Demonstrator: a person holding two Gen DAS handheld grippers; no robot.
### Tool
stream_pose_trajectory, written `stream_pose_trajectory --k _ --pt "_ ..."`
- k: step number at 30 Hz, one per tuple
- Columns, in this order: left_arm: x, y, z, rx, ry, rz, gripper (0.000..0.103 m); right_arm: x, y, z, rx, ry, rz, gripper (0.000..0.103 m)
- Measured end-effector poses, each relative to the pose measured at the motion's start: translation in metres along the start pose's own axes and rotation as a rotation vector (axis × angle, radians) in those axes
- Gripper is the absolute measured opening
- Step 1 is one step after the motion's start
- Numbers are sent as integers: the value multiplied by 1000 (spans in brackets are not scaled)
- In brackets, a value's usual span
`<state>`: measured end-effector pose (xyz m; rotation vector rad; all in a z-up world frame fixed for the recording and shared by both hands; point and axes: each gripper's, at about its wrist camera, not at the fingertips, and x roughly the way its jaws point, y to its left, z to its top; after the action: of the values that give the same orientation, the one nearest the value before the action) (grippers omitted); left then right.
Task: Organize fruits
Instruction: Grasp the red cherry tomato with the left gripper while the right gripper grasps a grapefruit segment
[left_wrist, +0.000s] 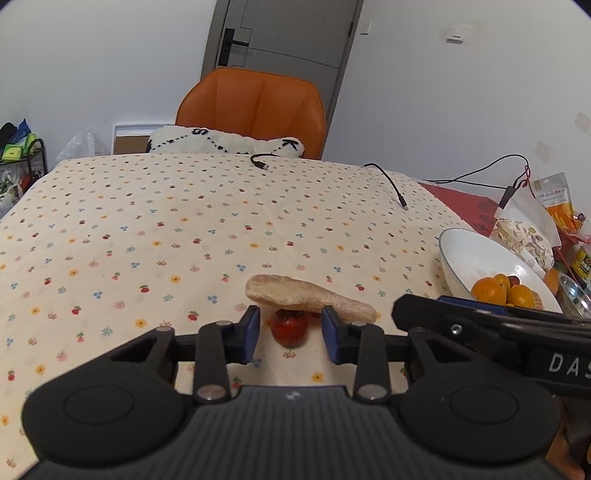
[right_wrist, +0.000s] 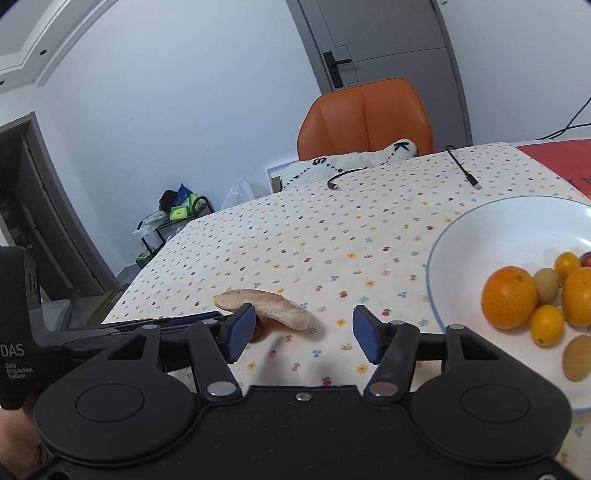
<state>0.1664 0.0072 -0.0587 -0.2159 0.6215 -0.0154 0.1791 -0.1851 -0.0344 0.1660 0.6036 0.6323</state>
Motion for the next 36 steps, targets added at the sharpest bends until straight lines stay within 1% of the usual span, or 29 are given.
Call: stream_pose_trajectory --k 2,4,6,9,11,17,18,22,27,36 --pt "2 0 0 0 1 -2 32 3 2 1 -4 4 2 58" --pt "3 2 0 -2 5 -5 32 6 2 2 -1 10 5 53" --pt "5 2 -1 1 7 -7 32 9 1 3 9 17 7 52" --pt "6 3 -3 5 9 -15 32 11 -1 3 18 22 7 52" --pt "9 4 -4 6 13 -14 29 13 -1 2 23 25 8 52" --pt "15 1 -5 38 -4 -10 27 19 0 3 22 40 20 52" --pt "15 1 -4 37 -3 -8 21 20 1 3 18 42 22 52" --pt "14 7 -4 15 -5 -32 21 24 3 5 15 46 30 52" --pt "10 10 -5 -1 -3 -38 21 31 2 6 28 66 51 52" --pt "6 16 -4 -9 -5 -18 20 47 -2 5 64 98 84 52"
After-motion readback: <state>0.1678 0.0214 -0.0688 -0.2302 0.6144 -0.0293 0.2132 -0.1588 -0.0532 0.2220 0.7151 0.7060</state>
